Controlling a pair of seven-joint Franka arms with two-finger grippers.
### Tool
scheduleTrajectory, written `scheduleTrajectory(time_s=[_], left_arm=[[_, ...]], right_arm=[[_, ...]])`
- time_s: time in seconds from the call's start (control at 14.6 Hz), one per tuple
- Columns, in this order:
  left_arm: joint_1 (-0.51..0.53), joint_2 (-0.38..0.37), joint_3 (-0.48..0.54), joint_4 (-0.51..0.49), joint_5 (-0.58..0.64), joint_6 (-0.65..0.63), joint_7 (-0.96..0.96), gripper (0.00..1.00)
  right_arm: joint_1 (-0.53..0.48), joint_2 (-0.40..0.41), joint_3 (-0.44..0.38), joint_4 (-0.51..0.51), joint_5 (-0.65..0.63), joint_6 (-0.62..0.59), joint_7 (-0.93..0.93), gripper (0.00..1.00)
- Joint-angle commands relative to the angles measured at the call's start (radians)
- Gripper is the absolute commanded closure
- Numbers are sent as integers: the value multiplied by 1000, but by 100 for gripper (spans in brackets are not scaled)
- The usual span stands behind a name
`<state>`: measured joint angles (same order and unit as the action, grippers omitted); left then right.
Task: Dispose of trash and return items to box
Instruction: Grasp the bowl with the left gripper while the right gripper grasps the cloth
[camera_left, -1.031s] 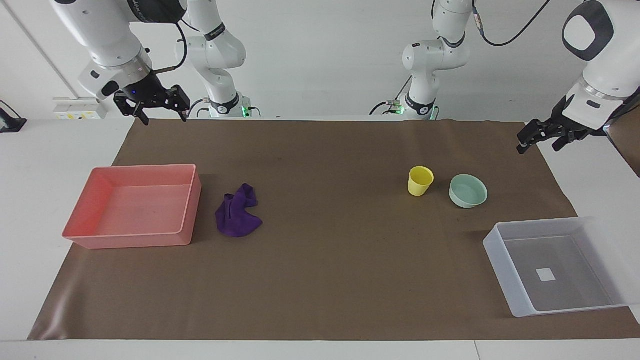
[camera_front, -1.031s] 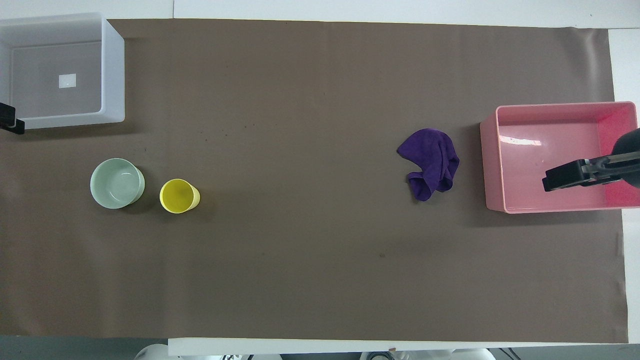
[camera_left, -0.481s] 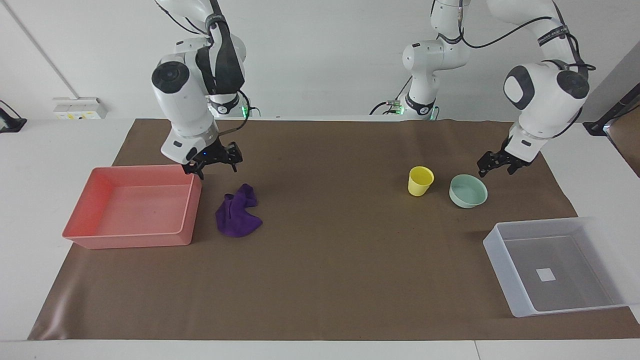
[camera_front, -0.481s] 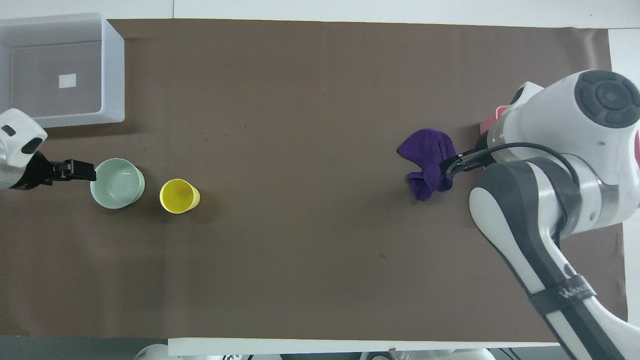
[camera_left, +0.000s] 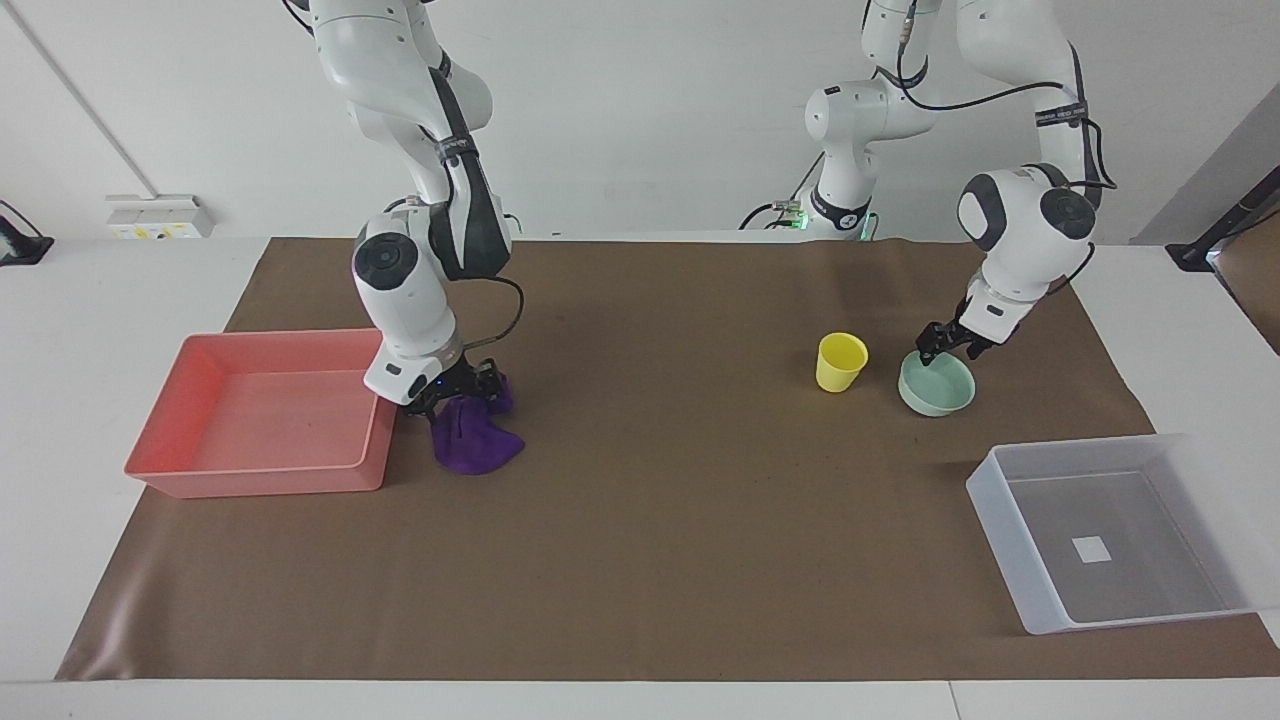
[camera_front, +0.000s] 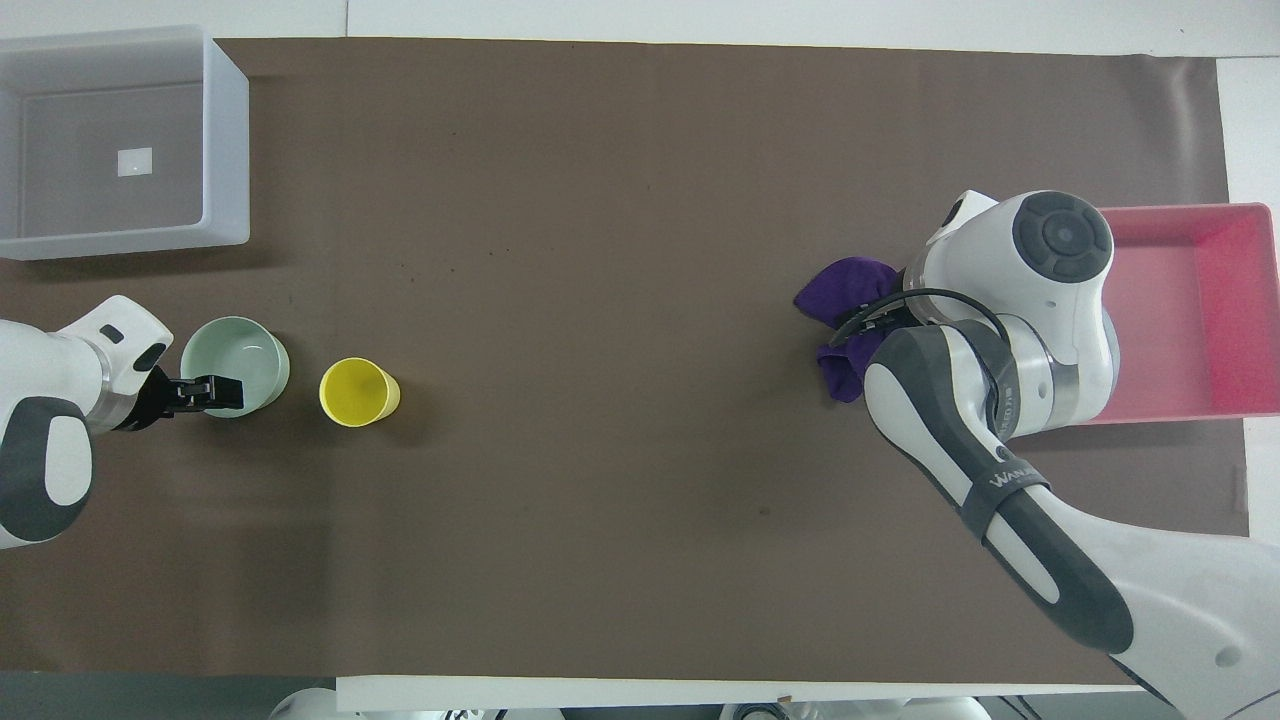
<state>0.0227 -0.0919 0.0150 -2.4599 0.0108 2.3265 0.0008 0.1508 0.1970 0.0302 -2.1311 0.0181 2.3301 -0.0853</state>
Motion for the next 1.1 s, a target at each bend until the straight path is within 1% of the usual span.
scheduleTrajectory(time_s=[0.0, 0.14, 0.21, 0.34, 0.48, 0.62, 0.69, 0.76, 0.82, 0.89, 0.96, 1.03], left_arm=[[-3, -14, -1, -14, 12, 5, -25, 100], [-4, -17, -1, -14, 12, -15, -25, 100], [-4, -17, -1, -14, 12, -21, -25, 100], [-4, -17, -1, -8, 12, -33, -27, 100], [-4, -26, 0, 19, 12, -97, -16, 100], [-6, -70, -1, 64, 12, -221, -4, 100], [-6, -97, -3, 102, 12, -287, -7, 100], [-4, -109, -3, 166, 12, -361, -7, 100], [5, -92, -3, 273, 12, -463, -7, 100], [9, -31, -1, 402, 12, -537, -7, 100], [11, 31, 6, 511, 11, -571, -7, 100], [20, 90, 11, 604, 11, -576, -7, 100]], right_arm=[[-2, 24, 2, -6, 5, 35, 18, 33], [-2, 22, 2, -6, 5, 22, 19, 65], [-2, 22, 2, -6, 5, 20, 28, 80], [-2, 19, 2, -1, 5, 12, 79, 98], [7, 1, 4, 17, 5, -21, 98, 100], [15, -45, 4, 54, 5, -110, 101, 100], [15, -66, 4, 71, 5, -151, 102, 100], [15, -97, 4, 86, 5, -191, 102, 100], [15, -128, 4, 109, 3, -242, 102, 100], [13, -154, 4, 134, 5, -294, 102, 100], [3, -181, 2, 163, 3, -348, 101, 100], [-2, -206, -7, 184, 2, -385, 95, 100]])
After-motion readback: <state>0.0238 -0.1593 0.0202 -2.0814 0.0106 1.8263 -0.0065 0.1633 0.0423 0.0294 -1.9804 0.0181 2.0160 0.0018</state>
